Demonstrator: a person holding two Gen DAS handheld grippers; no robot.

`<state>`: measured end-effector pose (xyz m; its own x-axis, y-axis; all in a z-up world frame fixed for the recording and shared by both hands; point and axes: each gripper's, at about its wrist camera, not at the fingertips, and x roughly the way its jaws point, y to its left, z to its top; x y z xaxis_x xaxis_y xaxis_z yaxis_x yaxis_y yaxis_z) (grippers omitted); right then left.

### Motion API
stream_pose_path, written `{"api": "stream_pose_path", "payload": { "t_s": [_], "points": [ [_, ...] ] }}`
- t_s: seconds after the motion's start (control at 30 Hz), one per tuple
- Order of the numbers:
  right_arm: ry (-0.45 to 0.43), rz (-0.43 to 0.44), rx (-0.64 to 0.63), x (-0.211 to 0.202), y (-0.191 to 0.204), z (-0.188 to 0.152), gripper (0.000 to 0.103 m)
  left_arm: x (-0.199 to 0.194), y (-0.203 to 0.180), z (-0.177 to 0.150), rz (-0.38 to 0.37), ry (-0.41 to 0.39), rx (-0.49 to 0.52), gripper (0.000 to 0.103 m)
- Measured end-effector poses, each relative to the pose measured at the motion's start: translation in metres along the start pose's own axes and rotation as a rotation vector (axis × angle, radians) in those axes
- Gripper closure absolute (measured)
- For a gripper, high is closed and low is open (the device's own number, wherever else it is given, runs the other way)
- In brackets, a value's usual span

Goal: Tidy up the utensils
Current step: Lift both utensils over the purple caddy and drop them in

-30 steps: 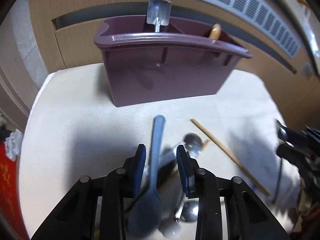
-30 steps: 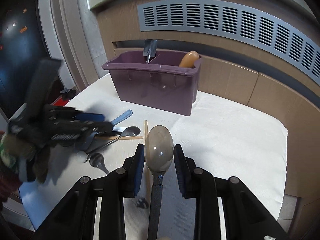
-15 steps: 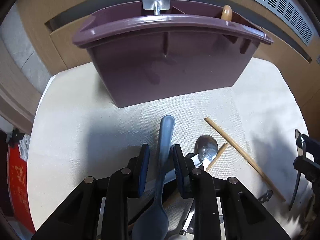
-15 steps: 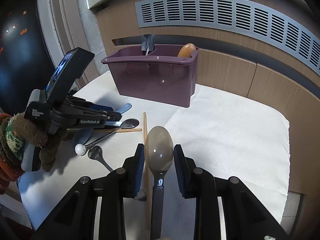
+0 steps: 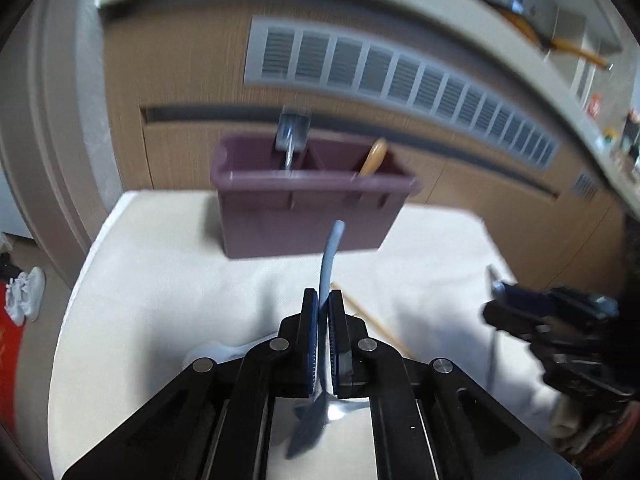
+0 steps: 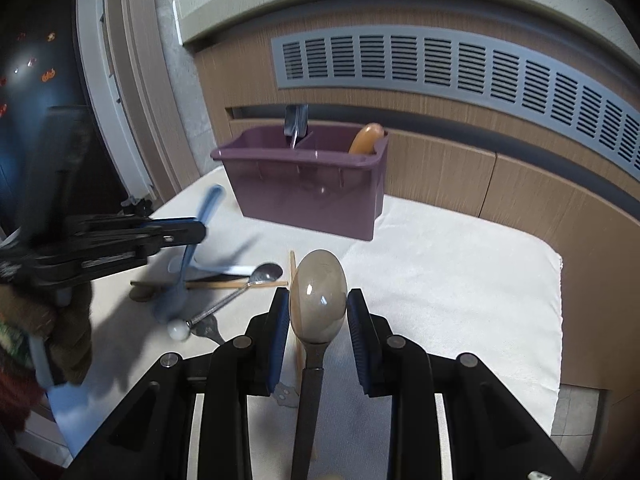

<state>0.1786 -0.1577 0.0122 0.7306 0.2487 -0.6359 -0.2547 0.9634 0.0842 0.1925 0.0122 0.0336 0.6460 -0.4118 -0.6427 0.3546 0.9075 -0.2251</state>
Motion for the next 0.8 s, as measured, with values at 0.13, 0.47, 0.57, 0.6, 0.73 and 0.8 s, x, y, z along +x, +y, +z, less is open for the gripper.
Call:
{"api": "stream_pose_path", "payload": {
  "t_s": [0.13, 0.47, 0.57, 0.6, 0.73, 0.8],
  "points": [
    [-0.031, 0.005, 0.020, -0.010, 0.000, 0.003, 0.077, -0.031, -0.010, 0.011, -0.006, -0.085, 0.012, 0.098],
    [-0.122, -0.021, 0.020, -0.053, 0.006, 0.015, 0.077, -0.075, -0.034, 0.020, -0.022, -0.198, 0.049, 0.099],
    [-0.179, -0.047, 0.005, -0.074, 0.010, 0.027, 0.077, -0.094, -0.044, 0.032, -0.031, -0.246, 0.065, 0.098],
    [-0.196, -0.055, 0.000, -0.080, 0.012, 0.032, 0.077, -0.099, -0.047, 0.037, -0.032, -0.264, 0.072, 0.099],
    [-0.333, -0.100, -0.039, -0.117, 0.019, 0.073, 0.077, -0.129, -0.059, 0.070, -0.031, -0.376, 0.110, 0.098],
    [-0.395, -0.113, -0.053, -0.132, 0.021, 0.092, 0.077, -0.141, -0.062, 0.090, -0.035, -0.430, 0.124, 0.098]
  ]
}}
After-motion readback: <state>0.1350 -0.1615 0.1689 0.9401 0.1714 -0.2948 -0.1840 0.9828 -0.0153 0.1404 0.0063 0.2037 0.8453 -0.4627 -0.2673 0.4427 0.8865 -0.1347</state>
